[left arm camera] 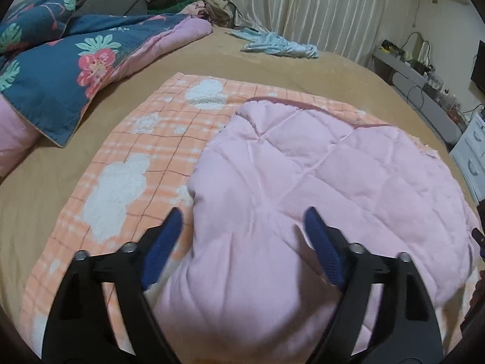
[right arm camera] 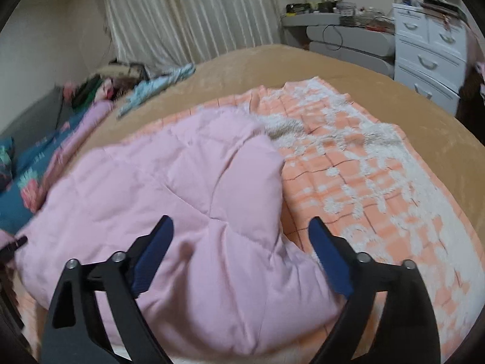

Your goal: Fold large clothes

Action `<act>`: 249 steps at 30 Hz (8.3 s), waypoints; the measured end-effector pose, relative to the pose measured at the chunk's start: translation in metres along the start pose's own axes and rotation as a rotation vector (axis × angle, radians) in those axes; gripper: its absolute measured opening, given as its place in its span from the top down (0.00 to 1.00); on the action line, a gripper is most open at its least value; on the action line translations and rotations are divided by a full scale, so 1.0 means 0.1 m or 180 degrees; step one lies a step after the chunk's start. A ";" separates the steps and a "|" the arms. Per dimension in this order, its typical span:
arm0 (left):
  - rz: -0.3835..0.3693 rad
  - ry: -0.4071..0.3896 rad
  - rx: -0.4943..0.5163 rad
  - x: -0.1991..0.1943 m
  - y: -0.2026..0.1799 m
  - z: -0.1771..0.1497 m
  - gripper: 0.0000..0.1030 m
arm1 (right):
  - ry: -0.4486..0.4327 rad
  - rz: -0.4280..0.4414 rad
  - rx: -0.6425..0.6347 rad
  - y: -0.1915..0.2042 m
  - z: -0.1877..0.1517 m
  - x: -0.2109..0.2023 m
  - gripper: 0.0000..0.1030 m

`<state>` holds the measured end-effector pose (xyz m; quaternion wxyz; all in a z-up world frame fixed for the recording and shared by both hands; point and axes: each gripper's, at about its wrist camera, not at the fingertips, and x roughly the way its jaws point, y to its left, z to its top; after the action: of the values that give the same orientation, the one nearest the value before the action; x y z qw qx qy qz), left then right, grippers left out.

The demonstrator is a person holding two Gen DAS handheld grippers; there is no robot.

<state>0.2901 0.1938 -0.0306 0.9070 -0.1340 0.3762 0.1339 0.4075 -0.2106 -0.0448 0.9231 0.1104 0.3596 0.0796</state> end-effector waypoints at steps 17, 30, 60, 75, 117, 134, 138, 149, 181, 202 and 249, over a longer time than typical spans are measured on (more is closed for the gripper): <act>-0.0099 0.0105 -0.0242 -0.48 0.06 -0.55 0.09 | -0.0066 -0.0098 0.0163 0.03 -0.40 -0.63 0.04; -0.0420 0.0461 -0.0488 -0.30 0.01 -0.83 0.09 | 0.0191 0.0110 0.0432 0.01 -0.64 -0.53 0.04; -0.0858 0.0372 -0.1879 0.56 0.15 -0.64 0.08 | 0.0505 0.0671 0.1172 -0.11 -0.48 0.41 0.05; -0.0583 -0.0078 -0.0897 0.17 -0.22 -0.37 0.68 | 0.0082 0.0724 0.0156 0.31 -0.25 0.09 0.68; -0.0594 -0.0225 -0.0057 -1.09 0.09 -0.80 0.73 | -0.0403 0.0538 -0.0579 0.60 -1.03 -1.56 0.74; -0.0615 -0.0146 -0.0018 -1.16 0.25 -0.93 0.72 | -0.0282 0.0488 -0.0451 0.52 -1.18 -1.72 0.73; -0.0610 -0.0122 -0.0002 -1.15 0.30 -0.96 0.72 | -0.0266 0.0468 -0.0437 0.53 -1.21 -1.75 0.73; -0.0578 -0.0025 -0.0032 -1.05 0.44 -1.09 0.69 | -0.0133 0.0387 -0.0347 0.53 -1.30 -1.75 0.71; -0.0608 0.0253 -0.0227 -1.12 0.76 -1.37 0.09 | 0.0512 0.0227 0.0394 0.06 -1.47 -1.45 0.07; -0.0412 -0.0286 -0.0054 -2.08 0.67 -1.29 0.09 | -0.0264 0.0168 -0.0482 0.51 -1.53 -2.64 0.04; -0.0733 -0.0240 0.0631 -2.35 -0.09 -2.00 0.09 | -0.0215 0.0321 -0.1049 1.29 -2.14 -3.09 0.04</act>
<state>0.0036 0.0833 0.0033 0.9386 -0.0809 0.3354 -0.0038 0.0276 -0.1253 0.0352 0.9351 -0.0219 0.3045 0.1800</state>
